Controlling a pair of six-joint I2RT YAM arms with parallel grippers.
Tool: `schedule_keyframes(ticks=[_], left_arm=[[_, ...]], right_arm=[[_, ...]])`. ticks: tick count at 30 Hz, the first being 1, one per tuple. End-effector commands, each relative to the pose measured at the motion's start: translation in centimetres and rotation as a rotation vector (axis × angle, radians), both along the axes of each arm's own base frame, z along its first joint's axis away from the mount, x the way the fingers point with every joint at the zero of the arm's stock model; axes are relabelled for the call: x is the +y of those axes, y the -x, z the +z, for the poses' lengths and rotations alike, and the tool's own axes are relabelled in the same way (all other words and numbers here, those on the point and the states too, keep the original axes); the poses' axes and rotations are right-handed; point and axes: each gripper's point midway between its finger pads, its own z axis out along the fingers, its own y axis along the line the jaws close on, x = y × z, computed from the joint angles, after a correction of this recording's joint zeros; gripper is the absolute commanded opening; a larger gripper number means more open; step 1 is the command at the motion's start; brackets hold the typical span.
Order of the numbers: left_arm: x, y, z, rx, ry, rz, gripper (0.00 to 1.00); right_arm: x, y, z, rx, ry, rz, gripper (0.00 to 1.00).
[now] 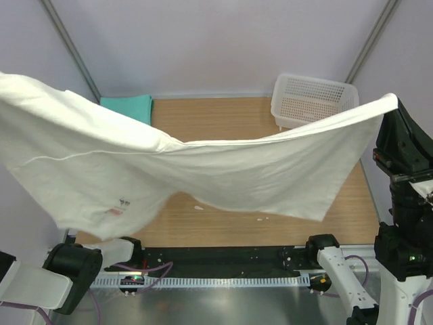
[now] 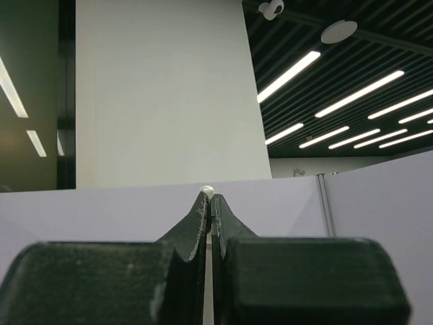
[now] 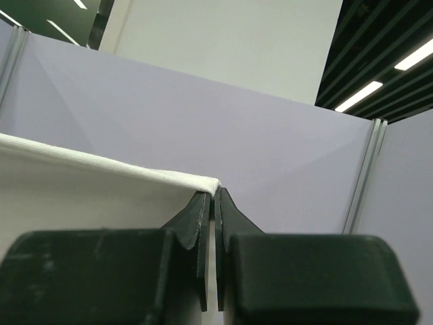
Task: Fold and stack the t-shirts
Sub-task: Flatten the tshirt out
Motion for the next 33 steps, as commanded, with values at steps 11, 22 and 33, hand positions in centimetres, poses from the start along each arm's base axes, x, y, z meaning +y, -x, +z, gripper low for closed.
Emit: schedule_keyframes(ticks=[11, 22, 33], left_arm=[[-8.0, -42.7, -23.1, 0.781, -0.308, 0.135, 0.00], [-8.6, -60.1, -59.5, 1.385, -0.405, 0.105, 0.00], [-4.7, -62.1, -61.7, 1.444, -0.243, 0.239, 0.00]], right_arm=[[0.1, -24.4, -16.1, 0.544, 0.004, -0.103, 0.01], [-2.5, -34.0, -41.0, 0.996, 0.081, -0.312, 0.01], [-1.5, -38.6, -47.3, 1.144, 0.125, -0.277, 0.02]])
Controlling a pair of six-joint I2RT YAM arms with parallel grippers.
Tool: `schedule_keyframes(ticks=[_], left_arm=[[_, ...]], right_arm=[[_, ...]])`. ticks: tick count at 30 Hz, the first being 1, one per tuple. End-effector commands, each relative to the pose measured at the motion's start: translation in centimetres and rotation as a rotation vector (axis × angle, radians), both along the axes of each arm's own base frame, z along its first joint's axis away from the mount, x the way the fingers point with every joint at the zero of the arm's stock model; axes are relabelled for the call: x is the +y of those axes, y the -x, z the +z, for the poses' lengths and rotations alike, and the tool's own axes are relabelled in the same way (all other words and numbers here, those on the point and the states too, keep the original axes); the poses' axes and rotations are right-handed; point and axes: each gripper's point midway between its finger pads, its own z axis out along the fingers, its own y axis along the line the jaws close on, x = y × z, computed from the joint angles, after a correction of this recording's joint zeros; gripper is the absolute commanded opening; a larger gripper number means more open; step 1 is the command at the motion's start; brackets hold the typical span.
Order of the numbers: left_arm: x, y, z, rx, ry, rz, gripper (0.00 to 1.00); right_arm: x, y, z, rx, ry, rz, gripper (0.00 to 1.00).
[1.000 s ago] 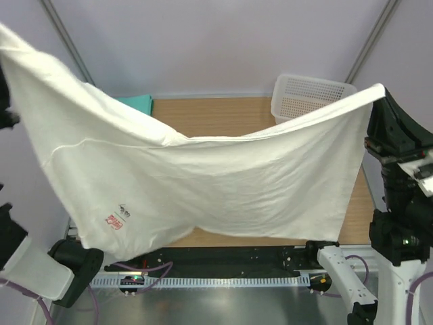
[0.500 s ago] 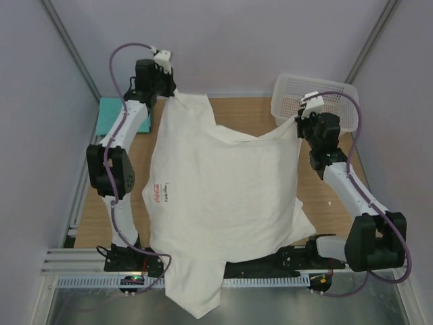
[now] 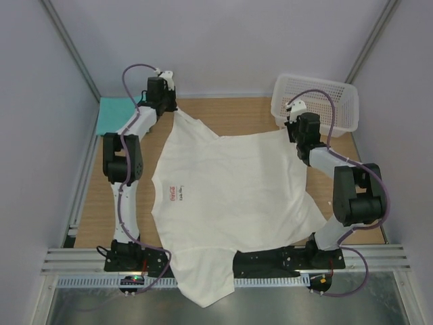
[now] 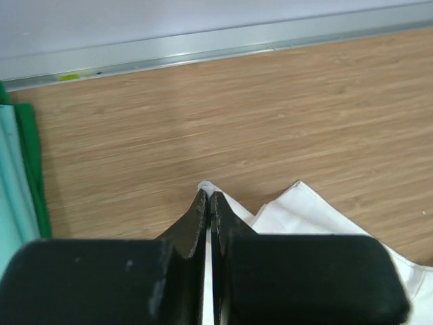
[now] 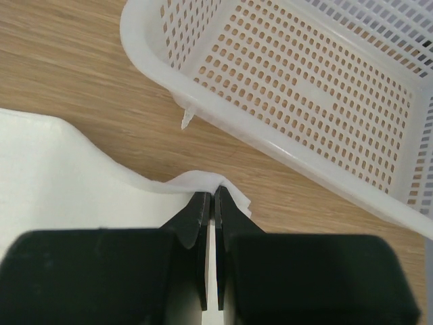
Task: Fold and stack the t-shirts
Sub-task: Flatten the tshirt out
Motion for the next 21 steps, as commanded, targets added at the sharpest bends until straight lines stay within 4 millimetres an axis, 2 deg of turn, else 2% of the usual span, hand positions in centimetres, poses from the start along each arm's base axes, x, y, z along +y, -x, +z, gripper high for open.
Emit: schedule_keyframes(ticks=[1, 3, 4, 5, 6, 8, 9, 12, 13, 16, 21], left_arm=[[3.1, -1.5, 8.2, -0.177, 0.006, 0.127, 0.00], [4.8, -0.9, 9.6, -0.186, -0.024, 0.196, 0.00], [5.2, -0.4, 9.7, -0.180, -0.035, 0.214, 0.00], [5.6, -0.1, 10.5, -0.191, -0.046, 0.232, 0.00], [6.3, 0.7, 12.5, -0.220, -0.059, 0.251, 0.00], [7.4, 1.7, 14.0, -0.246, -0.086, 0.287, 0.00], [8.4, 2.5, 16.0, -0.282, -0.107, 0.325, 0.00], [9.1, 3.0, 17.5, -0.301, -0.100, 0.314, 0.00], [9.2, 3.0, 18.1, -0.306, -0.108, 0.312, 0.00], [9.1, 3.3, 17.7, -0.284, -0.125, 0.292, 0.00], [9.7, 4.4, 17.1, -0.240, -0.143, 0.313, 0.00]], right_arm=[[0.6, -3.1, 5.0, -0.153, -0.010, 0.020, 0.02], [0.7, -3.6, 4.4, -0.141, -0.010, 0.022, 0.02], [0.7, -4.0, 4.7, -0.148, -0.011, 0.023, 0.02], [0.7, -4.1, 4.9, -0.153, -0.012, 0.020, 0.02], [0.6, -4.3, 4.8, -0.156, -0.008, 0.013, 0.02], [0.3, -4.7, 5.1, -0.164, 0.001, 0.005, 0.01], [0.4, -4.9, 4.9, -0.161, 0.002, 0.009, 0.01], [0.9, -5.6, 4.6, -0.142, -0.009, 0.029, 0.01], [1.7, -5.9, 4.5, -0.139, -0.027, 0.063, 0.01], [1.7, -6.3, 4.2, -0.131, -0.037, 0.063, 0.01], [1.7, -6.4, 4.8, -0.146, -0.042, 0.055, 0.01]])
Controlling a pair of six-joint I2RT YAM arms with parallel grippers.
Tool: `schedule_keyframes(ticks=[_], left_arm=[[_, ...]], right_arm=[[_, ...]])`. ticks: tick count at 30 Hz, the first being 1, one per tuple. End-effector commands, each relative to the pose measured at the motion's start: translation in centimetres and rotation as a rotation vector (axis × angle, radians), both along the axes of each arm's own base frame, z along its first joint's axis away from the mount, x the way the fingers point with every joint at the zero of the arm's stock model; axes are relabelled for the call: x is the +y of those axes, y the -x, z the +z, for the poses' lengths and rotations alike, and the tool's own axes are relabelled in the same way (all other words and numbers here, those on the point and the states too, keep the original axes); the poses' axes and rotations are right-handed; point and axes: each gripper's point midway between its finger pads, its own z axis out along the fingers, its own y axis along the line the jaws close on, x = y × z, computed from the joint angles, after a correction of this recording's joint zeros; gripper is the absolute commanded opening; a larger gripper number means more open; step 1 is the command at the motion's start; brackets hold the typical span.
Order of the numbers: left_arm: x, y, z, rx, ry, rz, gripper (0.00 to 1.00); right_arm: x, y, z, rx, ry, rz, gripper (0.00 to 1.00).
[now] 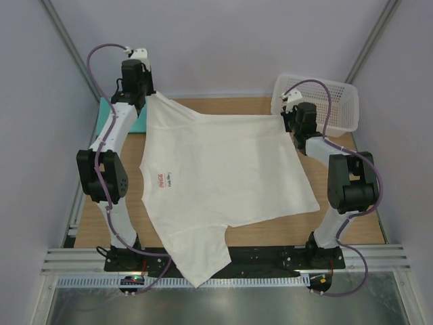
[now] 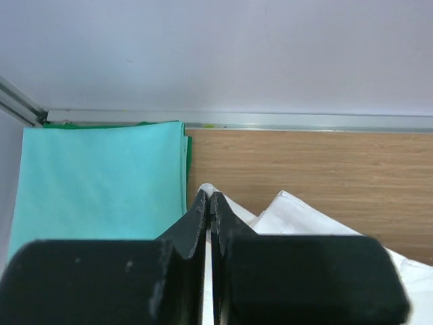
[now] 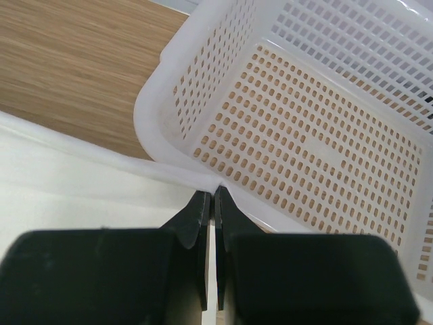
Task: Fold and stack the t-shirts
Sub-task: Flatten the tshirt out, then fold the tshirt
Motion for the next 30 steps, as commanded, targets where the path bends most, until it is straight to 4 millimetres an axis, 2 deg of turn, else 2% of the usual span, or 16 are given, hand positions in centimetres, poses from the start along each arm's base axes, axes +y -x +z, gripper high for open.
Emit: schedule_keyframes(ticks=[1, 4, 7, 10, 11, 12, 14, 20, 21, 22, 23, 24, 26, 27, 29, 30], left_arm=[[1.3, 1.2, 1.6, -0.009, -0.028, 0.043, 0.00], [0.8, 1.9, 2.1, 0.010, -0.005, 0.025, 0.00], [0.4, 2.8, 1.7, 0.062, 0.046, 0.028, 0.00], [-0.5, 4.5, 0.5, 0.131, 0.116, 0.022, 0.00], [-0.7, 5.4, 0.9, 0.134, 0.145, 0.034, 0.00], [-0.9, 6.2, -0.2, 0.164, 0.156, 0.042, 0.00], [-1.3, 7.4, -0.5, 0.177, 0.177, 0.053, 0.00], [-2.5, 13.2, -1.2, 0.219, 0.232, 0.110, 0.00], [-2.5, 14.5, -2.4, 0.250, 0.232, 0.124, 0.00], [-2.3, 15.7, -1.5, 0.227, 0.249, 0.144, 0.00], [-2.8, 16.6, -1.5, 0.229, 0.262, 0.139, 0.00], [-2.8, 17.7, -2.9, 0.259, 0.266, 0.146, 0.00], [-3.4, 19.6, -2.3, 0.253, 0.303, 0.136, 0.00], [-3.4, 20.5, -3.5, 0.281, 0.304, 0.142, 0.00], [-3.6, 22.1, -3.5, 0.283, 0.335, 0.148, 0.00], [-3.5, 22.9, -4.2, 0.300, 0.337, 0.154, 0.00]], right_arm=[[0.5, -1.5, 3.5, -0.091, -0.024, 0.010, 0.02], [0.5, -1.6, 3.1, -0.064, -0.037, 0.004, 0.02], [0.9, -1.7, 2.6, -0.018, -0.047, 0.017, 0.02], [0.8, -1.5, 2.3, 0.028, -0.060, 0.000, 0.04], [0.7, -1.4, 2.3, 0.034, -0.071, -0.014, 0.04], [0.6, -1.2, 2.4, 0.043, -0.076, -0.027, 0.04], [0.4, -0.8, 2.0, 0.066, -0.097, -0.048, 0.04], [0.7, 0.9, 1.4, 0.113, -0.164, -0.078, 0.04], [0.7, 1.3, 0.9, 0.138, -0.167, -0.079, 0.04], [0.8, 1.4, 0.7, 0.146, -0.169, -0.078, 0.04], [0.8, 1.6, 0.5, 0.155, -0.168, -0.079, 0.04], [0.7, 1.8, 0.4, 0.167, -0.166, -0.085, 0.04], [0.5, 2.0, 0.3, 0.178, -0.162, -0.089, 0.04], [0.4, 2.2, 0.1, 0.185, -0.161, -0.095, 0.04], [-0.2, 2.4, 0.1, 0.182, -0.156, -0.135, 0.03], [-0.3, 2.4, 0.4, 0.177, -0.158, -0.147, 0.02]])
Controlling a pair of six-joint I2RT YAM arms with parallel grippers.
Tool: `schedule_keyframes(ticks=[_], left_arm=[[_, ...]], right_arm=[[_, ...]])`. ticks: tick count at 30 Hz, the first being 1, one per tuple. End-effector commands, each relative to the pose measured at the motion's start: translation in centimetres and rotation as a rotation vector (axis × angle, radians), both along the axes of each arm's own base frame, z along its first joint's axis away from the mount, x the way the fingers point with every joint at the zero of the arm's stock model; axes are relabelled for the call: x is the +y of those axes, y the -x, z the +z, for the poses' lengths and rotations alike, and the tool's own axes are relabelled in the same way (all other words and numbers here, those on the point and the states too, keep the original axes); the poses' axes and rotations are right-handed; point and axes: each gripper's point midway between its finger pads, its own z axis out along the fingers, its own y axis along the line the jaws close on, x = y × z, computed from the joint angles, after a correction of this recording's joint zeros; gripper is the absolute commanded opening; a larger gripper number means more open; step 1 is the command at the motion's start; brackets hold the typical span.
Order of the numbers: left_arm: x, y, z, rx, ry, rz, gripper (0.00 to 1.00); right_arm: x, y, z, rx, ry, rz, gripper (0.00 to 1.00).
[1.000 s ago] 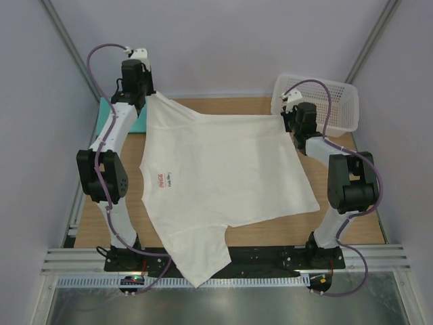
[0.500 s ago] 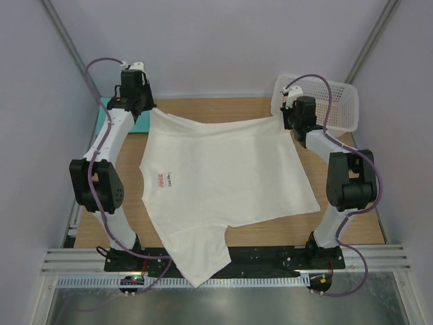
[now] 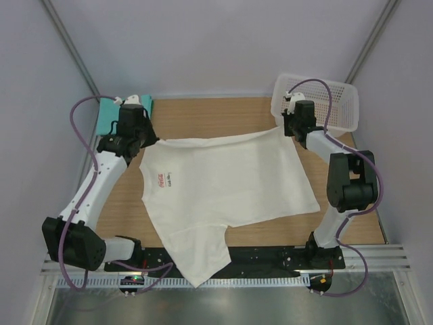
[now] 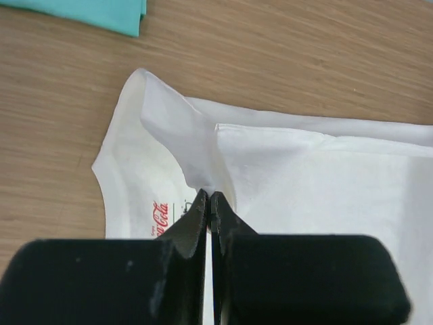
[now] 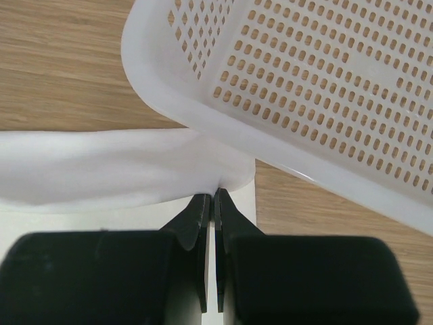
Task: Fold and stack the t-shirts
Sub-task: Fold the tshirt
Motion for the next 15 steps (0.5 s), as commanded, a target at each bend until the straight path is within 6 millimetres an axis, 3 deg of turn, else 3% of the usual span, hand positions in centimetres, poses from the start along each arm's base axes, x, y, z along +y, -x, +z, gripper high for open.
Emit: schedule_keyframes(ticks=[1, 11, 15], left_arm=[[0.6, 2.5, -0.7, 0.031, 0.044, 0.069, 0.00], [1.0, 6.9, -3.2, 0.125, 0.126, 0.156, 0.00], [2.1, 8.3, -4.3, 0.174, 0.121, 0.240, 0.00]], right_arm=[[-0.7, 0.3, 3.3, -0.065, -0.011, -0.065, 0.03], [-1.5, 0.9, 2.5, -0.005, 0.009, -0.110, 0.02], [-1.9, 2.2, 1.4, 0.037, 0.020, -0.125, 0.02]])
